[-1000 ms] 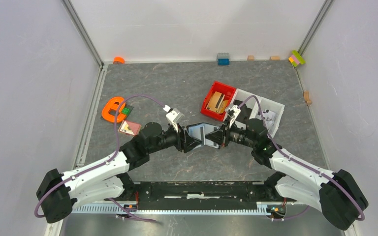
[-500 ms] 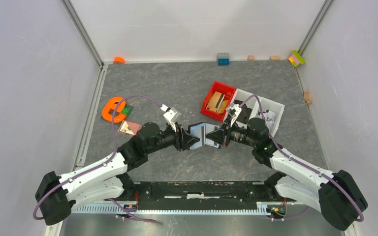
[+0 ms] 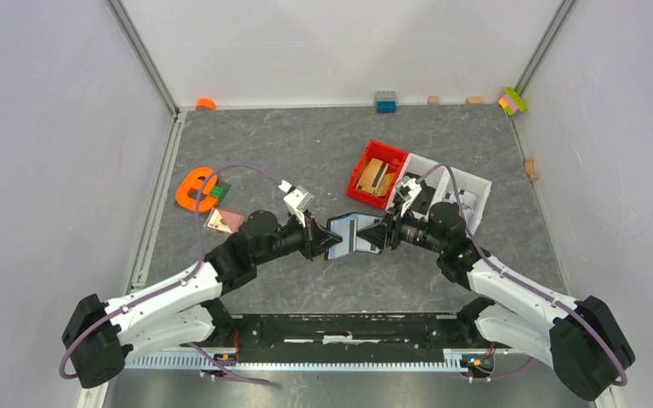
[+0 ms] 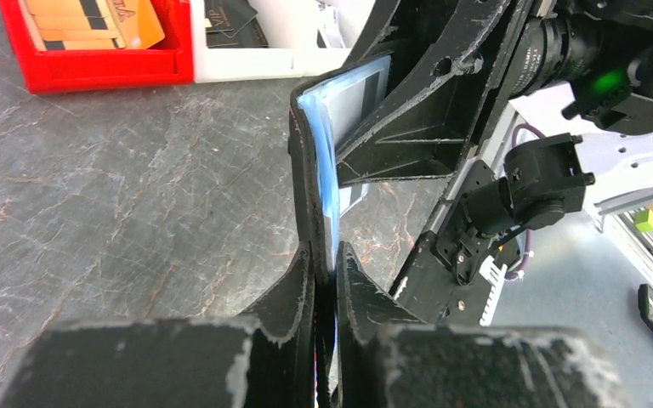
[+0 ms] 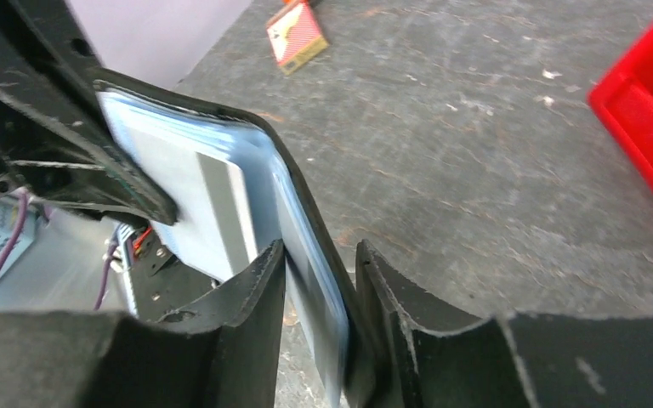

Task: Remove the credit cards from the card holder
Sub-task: Remove the credit card from the card holder.

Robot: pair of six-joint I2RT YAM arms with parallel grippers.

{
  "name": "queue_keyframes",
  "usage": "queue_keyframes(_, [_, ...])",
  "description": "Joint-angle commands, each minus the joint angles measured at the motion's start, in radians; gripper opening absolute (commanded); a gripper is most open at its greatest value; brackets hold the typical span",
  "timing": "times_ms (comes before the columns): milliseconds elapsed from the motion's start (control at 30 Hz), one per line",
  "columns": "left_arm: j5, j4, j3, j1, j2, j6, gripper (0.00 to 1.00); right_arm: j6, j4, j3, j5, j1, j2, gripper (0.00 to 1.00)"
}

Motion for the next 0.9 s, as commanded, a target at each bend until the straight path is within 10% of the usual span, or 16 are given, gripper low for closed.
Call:
queue_keyframes(0, [0.011, 0.034, 0.011, 0.032, 0.001, -0.019, 0.02, -0.042, -0.112, 0.034, 0.184, -0.023, -0.043, 0.44])
queue_keyframes(300, [0.032, 0.054, -0.008, 0.111, 0.037, -0.091, 0.02, -0.068, -0.058, -0.046, 0.238, -0.045, -0.268, 0.63])
queue_keyframes(633, [0.199, 0.259, -0.080, 0.150, 0.013, -0.164, 0.02, 0.052, 0.189, -0.047, -0.106, -0.044, -0.080, 0.28])
queue_keyframes(867, [0.250, 0.344, -0.107, 0.150, 0.001, -0.186, 0.02, 0.116, 0.289, -0.052, -0.200, -0.045, -0.013, 0.27])
